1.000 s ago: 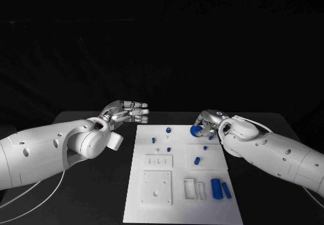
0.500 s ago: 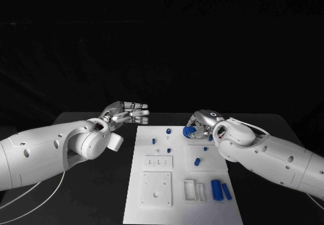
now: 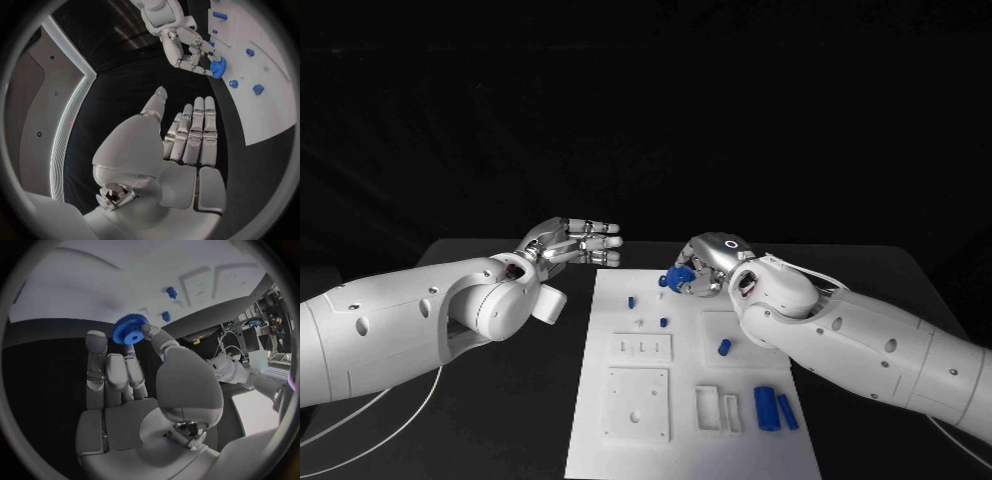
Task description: Assemble the parts on the task board
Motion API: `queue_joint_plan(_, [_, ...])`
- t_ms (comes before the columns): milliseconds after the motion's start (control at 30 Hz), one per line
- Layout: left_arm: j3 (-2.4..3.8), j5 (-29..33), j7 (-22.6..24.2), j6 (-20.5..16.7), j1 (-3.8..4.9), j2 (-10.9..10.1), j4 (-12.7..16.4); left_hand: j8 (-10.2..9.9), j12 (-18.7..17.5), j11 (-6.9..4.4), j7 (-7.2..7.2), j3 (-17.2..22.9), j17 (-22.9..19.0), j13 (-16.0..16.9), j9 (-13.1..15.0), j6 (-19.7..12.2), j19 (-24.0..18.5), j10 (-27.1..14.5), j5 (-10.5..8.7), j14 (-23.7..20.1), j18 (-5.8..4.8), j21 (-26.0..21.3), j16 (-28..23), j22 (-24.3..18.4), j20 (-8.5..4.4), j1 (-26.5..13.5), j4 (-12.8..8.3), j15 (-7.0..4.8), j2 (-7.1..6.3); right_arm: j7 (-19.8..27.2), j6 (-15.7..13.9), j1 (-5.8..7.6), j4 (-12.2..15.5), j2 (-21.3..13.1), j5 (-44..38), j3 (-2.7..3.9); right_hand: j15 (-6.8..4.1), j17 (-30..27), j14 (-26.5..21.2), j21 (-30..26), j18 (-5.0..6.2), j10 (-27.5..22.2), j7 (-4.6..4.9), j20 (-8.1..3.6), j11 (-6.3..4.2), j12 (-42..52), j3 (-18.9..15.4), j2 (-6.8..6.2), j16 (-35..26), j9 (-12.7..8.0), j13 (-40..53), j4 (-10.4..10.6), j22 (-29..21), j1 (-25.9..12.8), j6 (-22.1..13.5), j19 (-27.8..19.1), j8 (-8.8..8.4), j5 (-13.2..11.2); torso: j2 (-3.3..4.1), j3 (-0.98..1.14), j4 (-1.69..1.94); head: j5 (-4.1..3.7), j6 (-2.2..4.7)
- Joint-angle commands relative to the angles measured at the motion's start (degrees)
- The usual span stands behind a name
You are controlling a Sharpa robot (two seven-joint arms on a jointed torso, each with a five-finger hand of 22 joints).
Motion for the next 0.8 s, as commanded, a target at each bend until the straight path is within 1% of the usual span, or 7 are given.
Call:
queue_joint_plan(33, [0.05,-0.2,0.3,0.5,0.08,0.2,0.2,-0.3,0.3,0.03,-0.01,0.2,0.1,0.1,-0.1,-0.4,-0.1,-0.2,-0.31,-0.1,-0.38,0.2,0.4,-0.1,0.12,-0.2,0.1,0.23,-0.41,0.5,-0.6,-0.1,-1.1,1.3,-1.4,-0.25,-0.47,-0.1,0.0,-0.2,0.07,0.1,0.04,-0.24,0.15,-0.3,0.4,-0.25,-0.3,0.0,0.6,0.0,0.0,0.3,0.0,2.4,0.32,-0.1,0.06,0.1,0.05,0.12,0.08])
queue_joint_plan(133, [0.05,-0.2,0.3,0.5,0.08,0.3,0.1,-0.3,0.3,0.03,-0.01,0.2,0.1,0.1,-0.1,-0.4,-0.1,-0.2,-0.31,-0.1,-0.38,0.2,0.4,-0.1,0.12,-0.2,0.1,0.23,-0.41,0.9,-0.6,-0.33,-2.1,2.7,-1.6,-0.53,-0.47,-0.1,0.0,-0.2,0.09,0.1,0.06,-0.25,0.16,-0.3,0.4,-0.26,-0.4,0.0,0.6,0.0,-0.1,0.3,0.0,2.4,0.33,-0.1,0.1,0.16,-0.01,0.25,0.01])
queue_joint_plan(300, [0.06,-0.2,0.3,0.5,0.08,0.3,0.1,-0.3,0.3,0.03,-0.01,0.2,0.1,0.1,-0.1,-0.4,-0.1,-0.2,-0.31,-0.1,-0.38,0.2,0.4,-0.1,0.12,-0.2,0.1,0.23,-0.41,1.2,-0.5,-0.81,-3.5,4.5,-1.9,-0.75,-0.5,-0.2,0.0,-0.4,0.12,0.1,0.13,-0.27,0.2,-0.3,0.3,-0.28,-0.5,0.0,0.6,0.1,-0.1,0.2,-0.3,2.4,0.29,0.0,0.03,0.1,-0.02,0.34,-0.14])
queue_joint_plan(400, [0.06,-0.2,0.3,0.5,0.08,0.3,0.1,-0.3,0.3,0.03,-0.01,0.2,0.1,0.1,-0.1,-0.4,-0.1,-0.2,-0.31,-0.1,-0.38,0.2,0.4,-0.1,0.12,-0.2,0.1,0.23,-0.41,1.4,-0.3,-1.0,-4.0,5.3,-2.0,-0.94,-0.5,-0.2,0.0,-0.4,0.12,0.1,0.13,-0.27,0.2,-0.3,0.3,-0.28,-0.5,0.0,0.6,0.1,-0.1,0.2,-0.3,2.4,0.29,0.0,0.06,0.13,-0.01,0.47,-0.17])
queue_joint_plan(500, [0.06,-0.2,0.3,0.5,0.08,0.4,0.1,-0.3,0.3,0.03,-0.01,0.2,0.1,0.1,-0.1,-0.4,-0.1,-0.2,-0.31,-0.1,-0.38,0.2,0.4,-0.1,0.12,-0.2,0.1,0.23,-0.41,1.5,-0.1,-1.15,-4.5,5.9,-2.1,-1.11,-0.47,-0.3,0.0,-0.5,0.13,0.0,0.14,-0.25,0.21,-0.4,0.3,-0.19,-0.6,-0.1,0.5,0.1,-0.2,0.3,-0.3,2.4,0.34,0.0,0.03,0.18,-0.11,0.7,-0.2])
queue_joint_plan(633, [0.06,-0.2,0.3,0.6,0.08,0.4,0.1,-0.3,0.3,0.03,-0.01,0.2,0.1,0.1,-0.1,-0.4,-0.1,-0.2,-0.31,-0.1,-0.38,0.2,0.4,-0.1,0.12,-0.2,0.1,0.23,-0.41,1.4,0.8,-1.25,-5.3,6.5,-2.1,-1.31,-0.46,-0.3,0.0,-0.6,0.14,0.0,0.16,-0.23,0.23,-0.5,0.1,-0.11,-0.7,-0.1,0.5,0.0,-0.2,0.3,-0.3,2.4,0.33,-0.1,0.02,0.15,-0.1,0.82,-0.35])
queue_joint_plan(800, [0.06,-0.2,0.3,0.6,0.08,0.5,0.0,-0.3,0.3,0.03,-0.01,0.2,0.1,0.1,-0.1,-0.4,-0.1,-0.2,-0.31,-0.1,-0.38,0.2,0.4,-0.1,0.12,-0.2,0.1,0.23,-0.41,1.5,1.4,-1.3,-6.0,6.9,-2.1,-1.53,-0.44,-0.3,0.0,-0.6,0.13,-0.1,0.15,-0.22,0.22,-0.5,0.1,-0.05,-0.7,-0.1,0.5,0.1,-0.2,0.2,-0.4,2.4,0.33,-0.1,-0.02,0.18,-0.25,0.96,-0.37])
